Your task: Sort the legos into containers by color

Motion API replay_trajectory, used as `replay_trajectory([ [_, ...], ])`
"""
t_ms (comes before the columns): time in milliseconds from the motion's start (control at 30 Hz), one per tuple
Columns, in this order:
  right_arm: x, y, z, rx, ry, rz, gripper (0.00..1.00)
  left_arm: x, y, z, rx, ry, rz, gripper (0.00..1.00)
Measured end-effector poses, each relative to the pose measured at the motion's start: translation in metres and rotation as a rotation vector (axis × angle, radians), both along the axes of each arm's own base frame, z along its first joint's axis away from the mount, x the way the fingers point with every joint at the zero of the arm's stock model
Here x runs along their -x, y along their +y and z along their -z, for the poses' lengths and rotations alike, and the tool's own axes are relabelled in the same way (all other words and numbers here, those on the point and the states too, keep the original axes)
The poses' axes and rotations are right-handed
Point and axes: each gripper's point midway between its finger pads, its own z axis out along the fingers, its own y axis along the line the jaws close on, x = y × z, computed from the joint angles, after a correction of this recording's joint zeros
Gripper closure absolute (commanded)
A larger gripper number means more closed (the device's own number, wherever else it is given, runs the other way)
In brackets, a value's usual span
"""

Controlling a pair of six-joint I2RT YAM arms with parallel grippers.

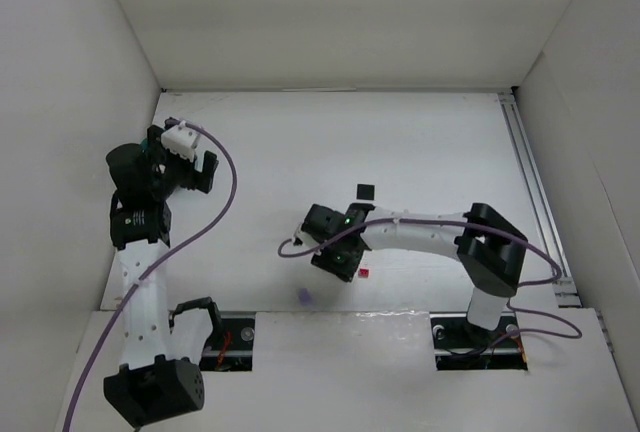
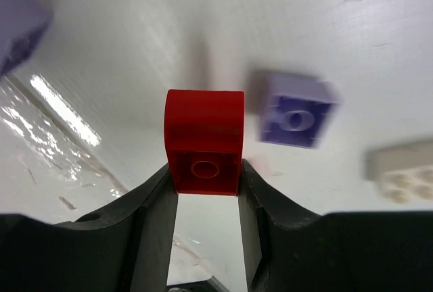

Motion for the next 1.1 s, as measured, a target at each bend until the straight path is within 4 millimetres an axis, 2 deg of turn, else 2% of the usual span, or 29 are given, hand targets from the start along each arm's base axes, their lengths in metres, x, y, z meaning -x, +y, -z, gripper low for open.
replay_trajectory([
  [67, -0.023, 0.009, -0.021, -0.056, -0.043, 0.043, 0.81, -0.001, -0.001, 0.006, 0.027, 0.052, 0.002, 0.22],
  [133, -0.056, 0.022, -0.051, -0.148, -0.109, 0.094, 0.82, -0.003, -0.002, 0.01, 0.055, 0.105, -0.002, 0.22],
  [200, -0.083, 0.027, -0.072, -0.207, -0.155, 0.134, 0.82, -0.005, -0.003, 0.012, 0.086, 0.16, -0.001, 0.22],
  [333, -0.146, 0.025, -0.113, -0.32, -0.268, 0.22, 0.8, -0.013, -0.011, 0.005, 0.151, 0.248, 0.042, 0.2],
  [433, -0.178, 0.023, -0.142, -0.383, -0.348, 0.245, 0.8, -0.018, -0.021, 0.0, 0.2, 0.301, 0.099, 0.2],
  [600, -0.205, 0.041, -0.201, -0.539, -0.434, 0.223, 0.79, -0.016, -0.044, -0.001, 0.323, 0.418, 0.231, 0.2],
  [733, -0.217, 0.058, -0.242, -0.668, -0.487, 0.191, 0.78, -0.022, -0.062, 0.003, 0.449, 0.552, 0.348, 0.25],
  [800, -0.217, 0.064, -0.249, -0.703, -0.494, 0.172, 0.78, -0.025, -0.069, 0.007, 0.511, 0.612, 0.399, 0.25],
  [933, -0.209, 0.075, -0.25, -0.725, -0.481, 0.119, 0.78, -0.026, -0.082, 0.009, 0.609, 0.69, 0.467, 0.25],
  [1100, -0.19, 0.096, -0.249, -0.74, -0.466, 0.027, 0.78, -0.023, -0.109, -0.007, 0.66, 0.703, 0.553, 0.25],
])
